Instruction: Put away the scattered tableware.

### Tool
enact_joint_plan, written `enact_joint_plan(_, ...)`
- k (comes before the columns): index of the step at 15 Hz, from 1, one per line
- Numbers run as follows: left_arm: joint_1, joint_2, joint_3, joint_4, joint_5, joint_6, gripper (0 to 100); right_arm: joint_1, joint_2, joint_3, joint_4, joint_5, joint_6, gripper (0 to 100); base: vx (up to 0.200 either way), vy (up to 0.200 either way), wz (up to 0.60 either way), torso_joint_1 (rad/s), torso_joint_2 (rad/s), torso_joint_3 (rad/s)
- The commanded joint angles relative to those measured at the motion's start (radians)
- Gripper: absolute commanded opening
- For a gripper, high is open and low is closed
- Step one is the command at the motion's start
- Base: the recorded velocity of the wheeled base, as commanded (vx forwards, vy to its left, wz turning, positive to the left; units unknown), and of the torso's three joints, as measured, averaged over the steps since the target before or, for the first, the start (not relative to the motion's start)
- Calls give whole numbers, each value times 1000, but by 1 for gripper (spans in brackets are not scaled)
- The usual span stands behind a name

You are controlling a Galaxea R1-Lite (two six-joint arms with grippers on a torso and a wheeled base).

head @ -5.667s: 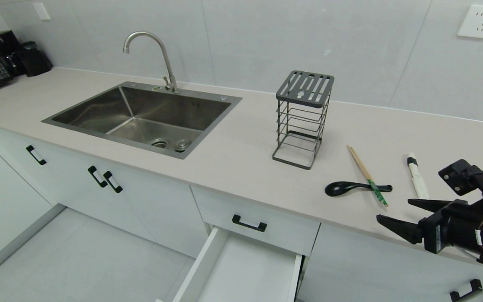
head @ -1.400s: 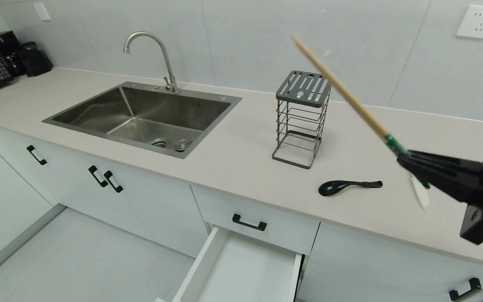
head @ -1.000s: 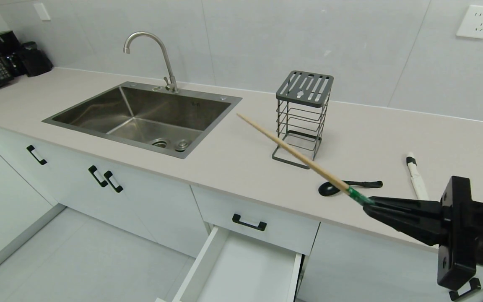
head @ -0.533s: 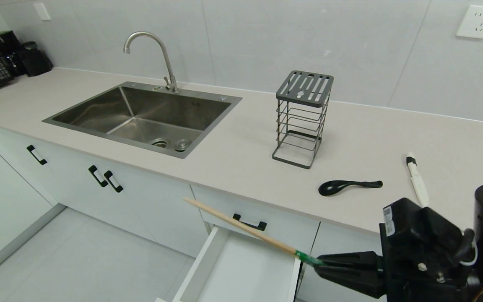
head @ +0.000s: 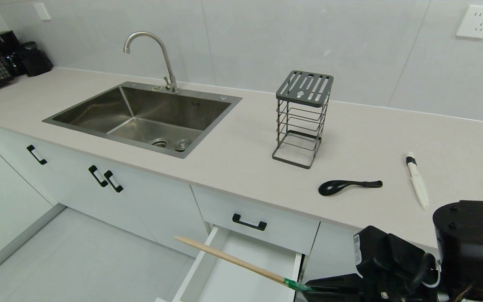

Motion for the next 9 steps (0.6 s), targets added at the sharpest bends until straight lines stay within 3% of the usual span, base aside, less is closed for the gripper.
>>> enact_joint_plan(1, 0, 0, 0, 0, 0, 0, 100, 1, 34, 2, -2, 0, 0, 0, 0, 0, 0, 0, 0, 0)
enact_joint_plan(5, 0, 0, 0, 0, 1, 0, 100, 2, 95, -14, -133, -78, 8, 0, 0, 0, 0, 0, 0, 0)
enact_joint_plan(9, 0, 0, 0, 0, 1, 0, 100, 17, 95, -8, -141, -119, 17, 0, 0, 0, 0, 0, 0, 0)
